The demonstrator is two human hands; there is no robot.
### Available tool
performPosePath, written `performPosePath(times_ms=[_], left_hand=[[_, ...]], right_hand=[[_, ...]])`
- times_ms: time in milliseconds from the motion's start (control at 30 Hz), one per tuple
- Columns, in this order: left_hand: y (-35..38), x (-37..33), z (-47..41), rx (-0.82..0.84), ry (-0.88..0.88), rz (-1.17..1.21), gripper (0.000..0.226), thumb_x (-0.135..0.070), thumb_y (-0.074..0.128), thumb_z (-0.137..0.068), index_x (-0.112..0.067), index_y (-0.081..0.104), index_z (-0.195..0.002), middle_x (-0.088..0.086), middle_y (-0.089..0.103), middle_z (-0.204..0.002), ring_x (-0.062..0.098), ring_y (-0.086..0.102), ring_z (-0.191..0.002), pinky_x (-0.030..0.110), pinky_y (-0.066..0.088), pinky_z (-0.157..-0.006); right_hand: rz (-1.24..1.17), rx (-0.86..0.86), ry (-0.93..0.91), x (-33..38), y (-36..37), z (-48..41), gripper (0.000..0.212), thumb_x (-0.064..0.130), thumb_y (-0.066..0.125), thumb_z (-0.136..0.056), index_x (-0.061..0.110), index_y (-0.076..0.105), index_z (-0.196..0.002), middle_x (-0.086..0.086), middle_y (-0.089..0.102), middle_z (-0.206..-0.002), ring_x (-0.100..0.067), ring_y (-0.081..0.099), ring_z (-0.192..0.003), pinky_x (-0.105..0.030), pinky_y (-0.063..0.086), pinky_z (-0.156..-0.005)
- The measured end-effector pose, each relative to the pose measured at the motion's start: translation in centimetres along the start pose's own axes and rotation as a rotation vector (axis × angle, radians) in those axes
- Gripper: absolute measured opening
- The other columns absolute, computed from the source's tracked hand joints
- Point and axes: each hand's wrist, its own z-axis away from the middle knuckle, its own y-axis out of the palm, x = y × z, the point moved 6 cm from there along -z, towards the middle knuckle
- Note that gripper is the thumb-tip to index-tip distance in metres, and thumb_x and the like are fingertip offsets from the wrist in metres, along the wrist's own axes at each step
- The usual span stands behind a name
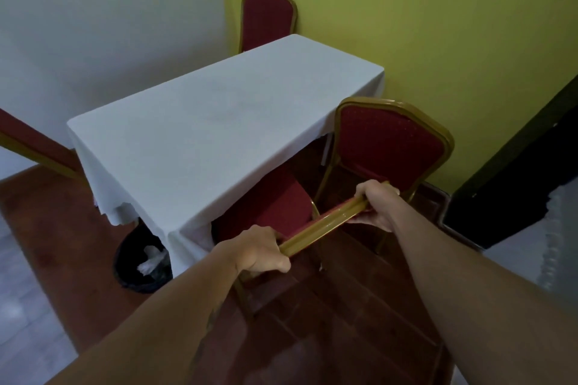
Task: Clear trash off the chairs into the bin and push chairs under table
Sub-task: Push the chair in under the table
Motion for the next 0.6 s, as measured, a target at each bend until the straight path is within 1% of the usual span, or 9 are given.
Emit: performPosePath(times_ms=[67, 133, 233, 300, 367, 433, 467, 500, 600], left_hand=[[-0.7, -0.4, -1.2, 0.004, 0.010, 0.006, 0.068, -0.047, 0.069, -0.061, -0.031, 0.062, -0.126, -0.004, 0.067, -0.104, 0.017, 0.069, -0.087, 0.039, 0.059, -0.085], [-1.4, -0.7, -1.9, 0.021, 0.017, 0.014, 0.070, -0.046, 0.069, -0.060, -0.030, 0.060, -0.128, -0.002, 0.067, -0.105, 0.018, 0.069, -0.088, 0.039, 0.060, -0.084], [-2.5, -0.8, -3.3, 0.032, 0.026, 0.033, 0.065, -0.046, 0.068, -0.060, -0.029, 0.062, -0.122, 0.000, 0.070, -0.097, 0.020, 0.072, -0.083, 0.041, 0.061, -0.082], [-3.2, -0.7, -4.0, 0.029, 0.027, 0.047, 0.065, -0.046, 0.067, -0.058, -0.029, 0.062, -0.121, 0.001, 0.072, -0.091, 0.019, 0.073, -0.080, 0.040, 0.062, -0.081], [-3.6, -0.5, -4.8, 0.015, 0.016, 0.066, 0.071, -0.044, 0.066, -0.059, -0.030, 0.058, -0.129, 0.002, 0.074, -0.086, 0.017, 0.074, -0.077, 0.038, 0.063, -0.077], [-4.0, -0.5, -5.1, 0.009, 0.000, 0.074, 0.074, -0.042, 0.066, -0.065, -0.033, 0.051, -0.137, 0.001, 0.073, -0.085, 0.014, 0.073, -0.075, 0.031, 0.062, -0.060], [-4.3, -0.7, -5.4, 0.004, -0.008, 0.074, 0.073, -0.041, 0.066, -0.069, -0.034, 0.049, -0.139, 0.000, 0.072, -0.087, 0.013, 0.072, -0.076, 0.026, 0.057, -0.050], [-4.5, -0.8, -5.4, -0.004, -0.014, 0.082, 0.072, -0.041, 0.066, -0.072, -0.035, 0.047, -0.141, -0.002, 0.070, -0.090, 0.011, 0.071, -0.077, 0.021, 0.051, -0.046], [-5.4, -1.0, -6.0, -0.063, -0.031, 0.115, 0.071, -0.041, 0.067, -0.073, -0.036, 0.048, -0.141, -0.005, 0.066, -0.097, 0.011, 0.067, -0.081, 0.021, 0.051, -0.051]], right_hand=[[0.016, 0.000, -0.004, 1.1, 0.5, -1.8, 0.043, -0.009, 0.051, -0.085, 0.009, 0.029, -0.118, -0.020, 0.054, -0.088, -0.035, 0.069, -0.079, -0.059, 0.060, -0.080], [0.025, 0.002, -0.005, 2.0, 1.0, -3.2, 0.054, -0.009, 0.052, -0.082, 0.010, 0.031, -0.128, -0.022, 0.057, -0.091, -0.036, 0.072, -0.077, -0.057, 0.062, -0.070], [0.063, 0.007, -0.008, 3.3, 1.8, -5.6, 0.061, -0.008, 0.053, -0.080, 0.009, 0.033, -0.135, -0.023, 0.059, -0.096, -0.035, 0.073, -0.074, -0.051, 0.062, -0.056], [0.089, 0.023, -0.012, 4.1, 2.4, -6.8, 0.062, -0.007, 0.053, -0.080, 0.008, 0.035, -0.136, -0.024, 0.061, -0.098, -0.035, 0.073, -0.076, -0.049, 0.062, -0.054], [0.110, 0.034, -0.020, 4.8, 2.9, -8.0, 0.062, -0.008, 0.053, -0.079, 0.008, 0.035, -0.136, -0.024, 0.061, -0.098, -0.035, 0.074, -0.076, -0.048, 0.062, -0.053], [0.124, 0.042, -0.021, 5.4, 3.5, -8.8, 0.062, -0.007, 0.053, -0.079, 0.008, 0.035, -0.136, -0.023, 0.062, -0.097, -0.034, 0.073, -0.075, -0.047, 0.061, -0.051], [0.130, 0.049, -0.022, 5.8, 3.7, -9.3, 0.062, -0.007, 0.053, -0.079, 0.008, 0.035, -0.136, -0.024, 0.062, -0.098, -0.034, 0.073, -0.075, -0.046, 0.061, -0.051], [0.133, 0.058, -0.025, 6.1, 3.9, -9.8, 0.062, -0.007, 0.053, -0.079, 0.008, 0.035, -0.136, -0.024, 0.062, -0.100, -0.034, 0.074, -0.075, -0.045, 0.060, -0.050], [0.156, 0.108, -0.033, 7.3, 4.6, -11.3, 0.060, -0.005, 0.053, -0.080, 0.009, 0.036, -0.136, -0.024, 0.061, -0.103, -0.035, 0.074, -0.077, -0.046, 0.062, -0.054]])
